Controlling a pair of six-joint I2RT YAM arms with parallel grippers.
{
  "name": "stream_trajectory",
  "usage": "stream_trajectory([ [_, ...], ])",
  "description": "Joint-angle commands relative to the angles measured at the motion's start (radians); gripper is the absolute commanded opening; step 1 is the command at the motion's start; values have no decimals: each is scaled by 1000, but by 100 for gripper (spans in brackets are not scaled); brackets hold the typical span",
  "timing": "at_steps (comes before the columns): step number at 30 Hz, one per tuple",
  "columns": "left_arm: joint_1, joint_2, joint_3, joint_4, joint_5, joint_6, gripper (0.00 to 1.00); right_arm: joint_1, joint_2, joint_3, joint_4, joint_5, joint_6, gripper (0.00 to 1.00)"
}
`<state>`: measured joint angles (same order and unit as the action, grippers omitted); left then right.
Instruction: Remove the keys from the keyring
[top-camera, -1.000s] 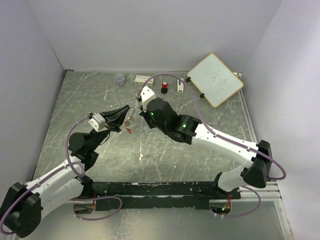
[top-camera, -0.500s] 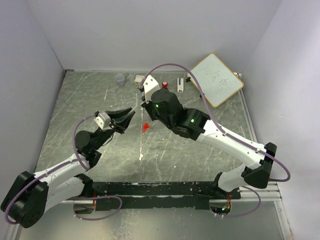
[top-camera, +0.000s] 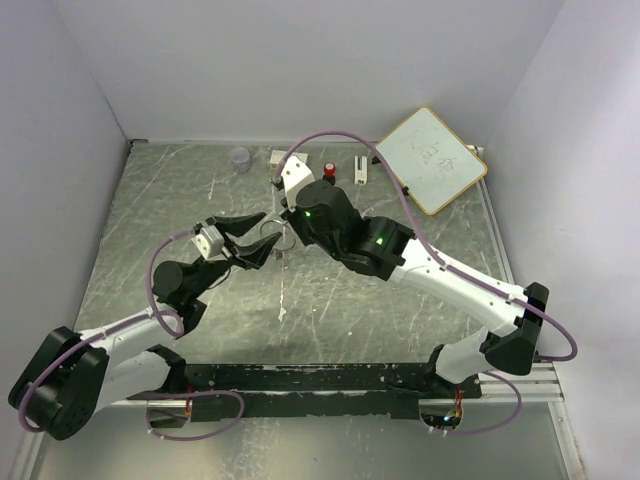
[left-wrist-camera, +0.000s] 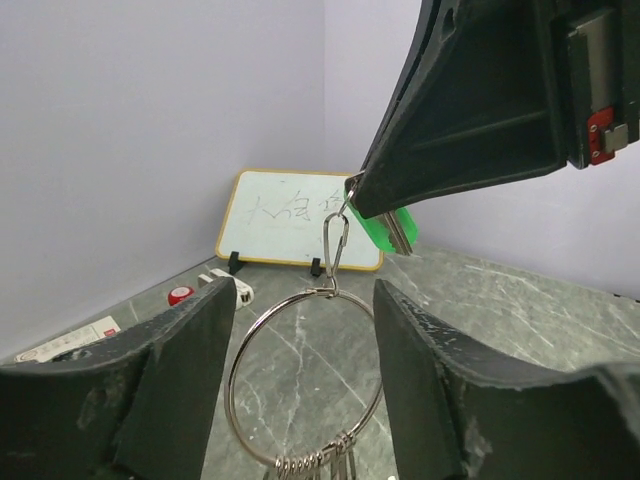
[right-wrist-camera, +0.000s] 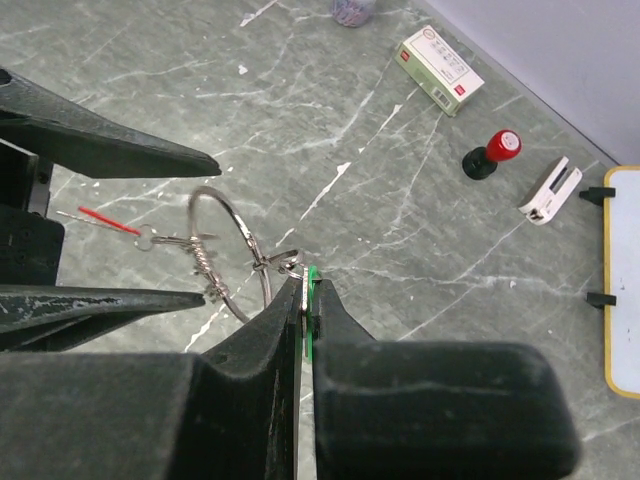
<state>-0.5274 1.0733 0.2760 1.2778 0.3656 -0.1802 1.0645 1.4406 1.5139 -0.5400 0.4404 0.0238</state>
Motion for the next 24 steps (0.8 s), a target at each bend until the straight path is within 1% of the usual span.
stream_trajectory([
  [1,1,30,20,93,55,-1,70,8,4,29,13,-4,-14,0],
  [5,1,59,5,152,61,9,72,11,10,33,10,-16,-17,0],
  [10,1,95,15,170,66,12,73,15,18,37,4,-26,-21,0],
  [13,1,119,21,192,80,2,71,17,18,37,5,-25,-21,0],
  [18,2,152,16,228,95,-10,66,19,15,35,5,-22,-21,0],
  [24,2,170,15,248,104,-19,65,22,15,33,7,-23,-18,0],
])
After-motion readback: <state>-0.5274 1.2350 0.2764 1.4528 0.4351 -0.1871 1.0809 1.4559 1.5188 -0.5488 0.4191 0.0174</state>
